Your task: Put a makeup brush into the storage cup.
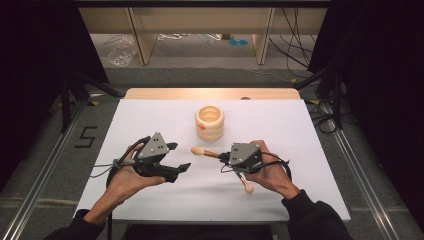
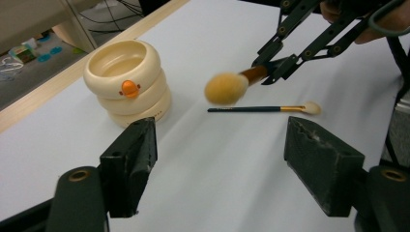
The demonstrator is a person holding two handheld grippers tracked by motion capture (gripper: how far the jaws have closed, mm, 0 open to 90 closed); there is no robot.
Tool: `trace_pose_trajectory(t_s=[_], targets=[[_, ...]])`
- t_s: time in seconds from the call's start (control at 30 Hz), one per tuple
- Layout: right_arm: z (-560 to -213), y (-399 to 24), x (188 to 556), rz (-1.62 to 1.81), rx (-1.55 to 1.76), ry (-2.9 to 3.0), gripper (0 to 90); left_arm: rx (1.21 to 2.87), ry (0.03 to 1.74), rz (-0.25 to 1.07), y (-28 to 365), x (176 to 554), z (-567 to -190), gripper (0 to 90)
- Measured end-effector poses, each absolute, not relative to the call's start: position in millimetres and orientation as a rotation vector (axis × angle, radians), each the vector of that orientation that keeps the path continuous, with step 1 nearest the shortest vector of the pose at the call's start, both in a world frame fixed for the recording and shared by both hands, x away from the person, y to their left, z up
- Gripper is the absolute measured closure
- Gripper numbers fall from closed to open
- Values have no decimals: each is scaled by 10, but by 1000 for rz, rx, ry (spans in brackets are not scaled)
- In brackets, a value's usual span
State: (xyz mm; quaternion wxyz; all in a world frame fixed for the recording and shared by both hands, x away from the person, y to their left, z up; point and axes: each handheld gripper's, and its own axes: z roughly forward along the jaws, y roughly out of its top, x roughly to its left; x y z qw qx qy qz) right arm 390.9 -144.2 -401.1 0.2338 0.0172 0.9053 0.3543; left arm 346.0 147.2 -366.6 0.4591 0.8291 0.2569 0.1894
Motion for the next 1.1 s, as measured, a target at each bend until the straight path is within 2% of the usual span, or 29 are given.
trace_pose_trajectory(t_s=[0.43, 1.1], targets=[[-3899, -1595, 4004, 1268, 224, 2410, 794, 1895, 684, 481, 1601, 3370, -3873, 236], [-3875, -1685, 4089, 1539, 357, 2336, 795, 1845, 753, 466, 1738, 3316, -4042, 249]])
